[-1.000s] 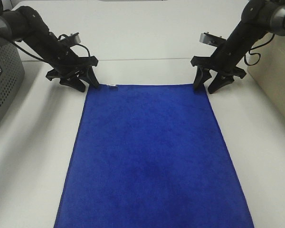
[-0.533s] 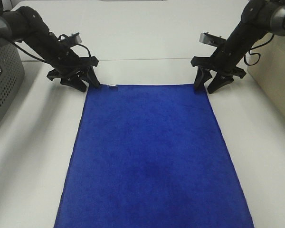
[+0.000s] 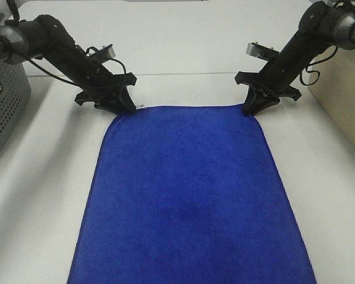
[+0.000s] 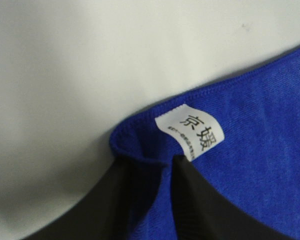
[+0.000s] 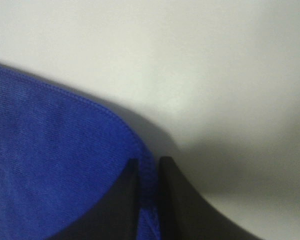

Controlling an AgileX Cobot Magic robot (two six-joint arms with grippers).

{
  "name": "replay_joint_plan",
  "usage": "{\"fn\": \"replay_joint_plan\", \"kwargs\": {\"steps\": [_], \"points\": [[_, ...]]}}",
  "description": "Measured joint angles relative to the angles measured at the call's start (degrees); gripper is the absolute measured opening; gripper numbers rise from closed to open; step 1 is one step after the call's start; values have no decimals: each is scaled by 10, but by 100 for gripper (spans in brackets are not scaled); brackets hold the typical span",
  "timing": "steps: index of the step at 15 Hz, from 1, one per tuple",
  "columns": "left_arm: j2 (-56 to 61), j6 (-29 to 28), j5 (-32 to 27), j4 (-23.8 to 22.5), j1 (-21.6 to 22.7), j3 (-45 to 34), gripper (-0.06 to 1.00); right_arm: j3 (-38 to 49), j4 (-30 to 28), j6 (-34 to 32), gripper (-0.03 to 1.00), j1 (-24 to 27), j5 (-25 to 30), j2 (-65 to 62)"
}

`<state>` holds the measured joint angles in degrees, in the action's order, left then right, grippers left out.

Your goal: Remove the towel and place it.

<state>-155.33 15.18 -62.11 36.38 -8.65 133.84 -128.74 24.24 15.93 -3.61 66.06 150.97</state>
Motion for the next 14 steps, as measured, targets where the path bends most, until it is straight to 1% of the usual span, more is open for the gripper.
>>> {"fn": "replay_joint_plan", "kwargs": {"steps": [1, 2, 3, 6, 8, 9, 12, 14], "points": [[-2, 0, 7, -1, -2, 0, 16, -2, 13, 1, 6, 0, 0, 6], [-3, 0, 13, 0, -3, 0, 5, -3, 21, 2, 2, 0, 1, 9], [-5, 0, 14, 0, -3, 0, 1, -5, 24, 3, 2, 0, 0, 10], [-5, 0, 16, 1, -3, 0, 1, -5, 29, 4, 2, -1, -13, 10], [-5, 0, 16, -2, -3, 8, 1, -5, 29, 11, 2, -1, -46, 9], [-7, 1, 17, -13, -3, 21, 1, -5, 26, 17, 2, -2, -66, 6], [-15, 21, 21, -44, -4, 90, 0, -2, -17, 45, 2, -2, -134, -3], [-15, 23, 33, -65, -4, 128, 0, -3, -46, 55, 2, -2, -162, -14]]}}
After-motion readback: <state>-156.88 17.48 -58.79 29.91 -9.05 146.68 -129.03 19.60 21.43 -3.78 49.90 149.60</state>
